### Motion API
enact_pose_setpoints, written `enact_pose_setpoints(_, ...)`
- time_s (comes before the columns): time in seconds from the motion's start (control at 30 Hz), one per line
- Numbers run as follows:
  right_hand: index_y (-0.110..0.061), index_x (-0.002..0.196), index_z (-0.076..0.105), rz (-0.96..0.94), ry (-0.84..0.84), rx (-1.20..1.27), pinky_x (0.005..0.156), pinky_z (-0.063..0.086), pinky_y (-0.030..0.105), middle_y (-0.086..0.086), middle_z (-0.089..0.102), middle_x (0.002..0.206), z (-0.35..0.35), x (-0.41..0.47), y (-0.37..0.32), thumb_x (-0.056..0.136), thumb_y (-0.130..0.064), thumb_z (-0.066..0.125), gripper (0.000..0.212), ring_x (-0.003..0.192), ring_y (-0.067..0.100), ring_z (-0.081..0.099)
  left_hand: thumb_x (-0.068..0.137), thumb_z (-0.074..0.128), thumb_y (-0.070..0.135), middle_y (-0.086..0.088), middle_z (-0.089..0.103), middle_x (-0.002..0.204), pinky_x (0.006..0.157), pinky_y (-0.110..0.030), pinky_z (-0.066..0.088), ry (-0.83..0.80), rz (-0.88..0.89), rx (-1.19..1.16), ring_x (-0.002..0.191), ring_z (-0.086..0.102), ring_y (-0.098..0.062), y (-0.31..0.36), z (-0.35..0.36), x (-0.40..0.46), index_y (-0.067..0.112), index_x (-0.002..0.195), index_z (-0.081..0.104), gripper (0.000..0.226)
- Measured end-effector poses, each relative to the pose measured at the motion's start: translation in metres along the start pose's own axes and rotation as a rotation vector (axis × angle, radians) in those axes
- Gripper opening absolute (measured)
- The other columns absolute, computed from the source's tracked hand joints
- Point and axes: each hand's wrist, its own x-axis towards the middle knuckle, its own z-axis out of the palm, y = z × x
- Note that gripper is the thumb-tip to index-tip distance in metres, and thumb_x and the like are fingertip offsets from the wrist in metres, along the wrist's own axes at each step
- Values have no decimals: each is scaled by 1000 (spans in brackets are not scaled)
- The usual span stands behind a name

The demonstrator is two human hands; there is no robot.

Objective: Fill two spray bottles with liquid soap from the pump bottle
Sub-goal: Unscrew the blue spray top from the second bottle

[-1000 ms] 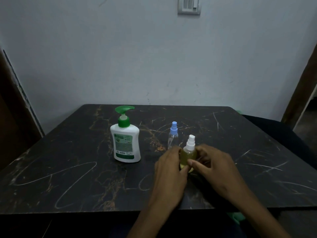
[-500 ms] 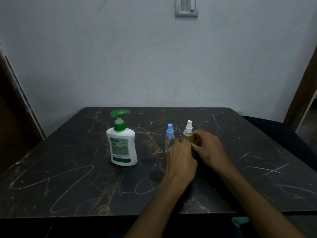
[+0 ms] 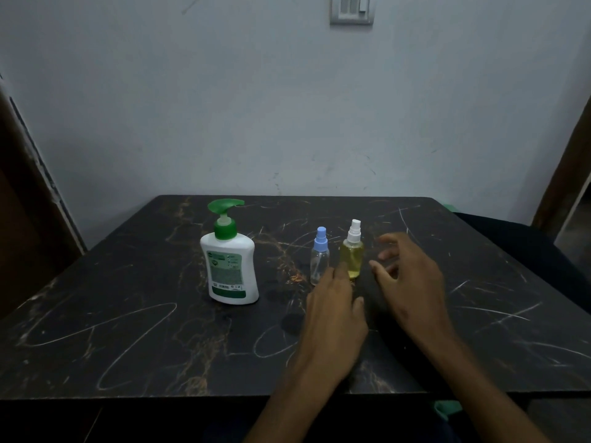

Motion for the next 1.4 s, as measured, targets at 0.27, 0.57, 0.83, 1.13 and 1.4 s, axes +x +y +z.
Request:
enact_pose_setpoints(0.27, -18, 123, 60, -327, -88, -98, 73, 48, 26, -1, 64, 110, 16, 9, -61, 96, -24, 72, 31, 84, 12, 60, 98, 71, 20, 22, 69, 119, 93, -13, 52, 79, -57, -135, 108, 65, 5, -20, -33, -46, 33, 138, 65, 43)
enact_pose_setpoints(0.57, -25, 91, 52, -201, -226, -115, 63, 30, 5, -8, 60, 93, 30, 21, -76, 94, -24, 73, 22, 71, 0, 47, 94, 75, 24, 24, 66, 119, 94, -16, 53, 182, -85, -101, 108, 64, 4, -40, -46, -47, 34, 139, 62, 48)
enact_pose_setpoints(0.83, -24, 77, 64, -295, -283, -8, 62, 39, 12, -13, 64, 73, -19, -30, -96, 84, -34, 78, 19, 72, 5, 59, 80, 58, 50, 19, 71, 108, 86, -7, 44, 320, -80, -115, 98, 64, 3, -40, -38, -51, 33, 123, 71, 48)
enact_pose_setpoints(1.13, -35, 93, 62, -376, -529, -301, 64, 38, 13, -23, 68, 86, -36, -24, -119, 94, -61, 62, 26, 67, -3, 49, 80, 89, 23, 23, 76, 94, 78, -14, 53, 281, -151, -180, 94, 68, 6, -48, -37, -59, 41, 112, 77, 38)
enact_pose_setpoints(1.4, -26, 97, 72, -391, -616, -344, 83, 53, 23, -8, 77, 101, -32, -19, -127, 99, -50, 62, 26, 87, 5, 67, 83, 83, 23, 29, 75, 87, 74, -2, 45, 182, -186, -247, 91, 67, 14, -44, -47, -61, 56, 97, 72, 37)
